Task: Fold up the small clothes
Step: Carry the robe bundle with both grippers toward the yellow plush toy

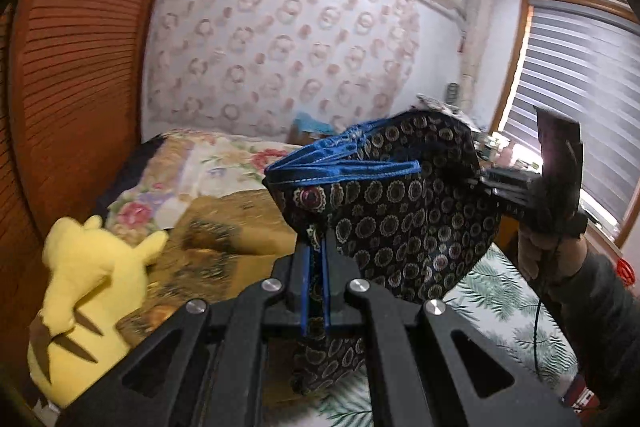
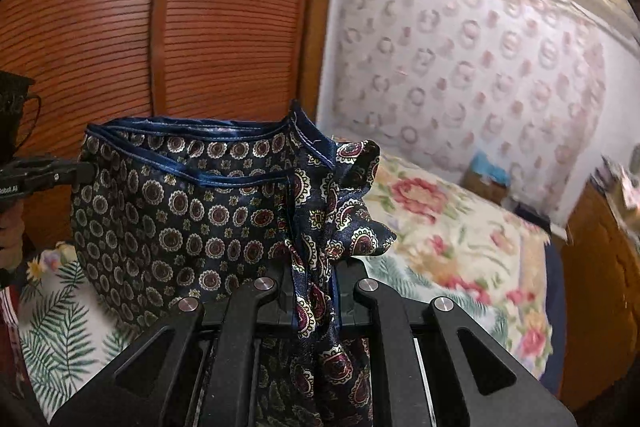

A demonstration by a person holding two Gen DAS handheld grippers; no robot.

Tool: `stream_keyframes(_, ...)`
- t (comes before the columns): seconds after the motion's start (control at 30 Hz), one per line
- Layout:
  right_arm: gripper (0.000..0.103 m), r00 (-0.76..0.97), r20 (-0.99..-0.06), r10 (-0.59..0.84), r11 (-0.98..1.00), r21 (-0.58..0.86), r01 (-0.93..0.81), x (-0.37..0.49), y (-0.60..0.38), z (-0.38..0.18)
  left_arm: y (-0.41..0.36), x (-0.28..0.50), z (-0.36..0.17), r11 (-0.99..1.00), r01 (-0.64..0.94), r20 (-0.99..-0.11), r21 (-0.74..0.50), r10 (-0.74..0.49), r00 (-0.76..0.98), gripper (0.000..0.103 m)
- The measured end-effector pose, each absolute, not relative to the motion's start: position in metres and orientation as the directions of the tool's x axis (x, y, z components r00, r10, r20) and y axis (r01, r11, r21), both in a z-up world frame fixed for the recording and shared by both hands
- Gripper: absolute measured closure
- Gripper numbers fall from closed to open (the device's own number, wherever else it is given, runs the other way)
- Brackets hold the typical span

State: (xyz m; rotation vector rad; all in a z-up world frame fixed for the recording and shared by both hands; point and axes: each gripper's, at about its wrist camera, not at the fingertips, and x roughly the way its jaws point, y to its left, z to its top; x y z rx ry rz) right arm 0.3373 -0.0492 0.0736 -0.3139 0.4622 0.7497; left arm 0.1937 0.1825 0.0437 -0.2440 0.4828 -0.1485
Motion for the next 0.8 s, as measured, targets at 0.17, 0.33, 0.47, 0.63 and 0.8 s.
stream_keyframes(0.17,0.095,0.607,-0.531,0.592,0.629,-0.167,-0.759,0.357,0.011,0.073,0.205,0.183,0.013,0.960,0.003,-0.468,-0.281,-0.140,0.873,0.102)
stream_keyframes(0.33,0.095,0.571,-0.561,0.600,0.560,-0.215,-0.800,0.378,0.070,0.065,0.217,0.171,-0.014,0.952,-0.059,-0.497,-0.300,-0.103,0.861,0.102)
stream_keyframes(0.47,0.095,0.547,-0.574,0.609,0.518,-0.234,-0.823,0.389,0.116,0.060,0.221,0.163,-0.027,0.952,-0.090,-0.523,-0.294,-0.081,0.849,0.102)
stream_keyframes(0.63,0.095,0.517,-0.591,0.619,0.484,-0.230,-0.844,0.398,0.160,0.053,0.226,0.157,-0.034,0.947,-0.119,-0.535,-0.298,-0.062,0.843,0.102)
stream_keyframes(0.8,0.093,0.496,-0.599,0.629,0.483,-0.199,-0.853,0.406,0.181,0.045,0.230,0.158,-0.040,0.946,-0.154,-0.557,-0.284,-0.033,0.830,0.101)
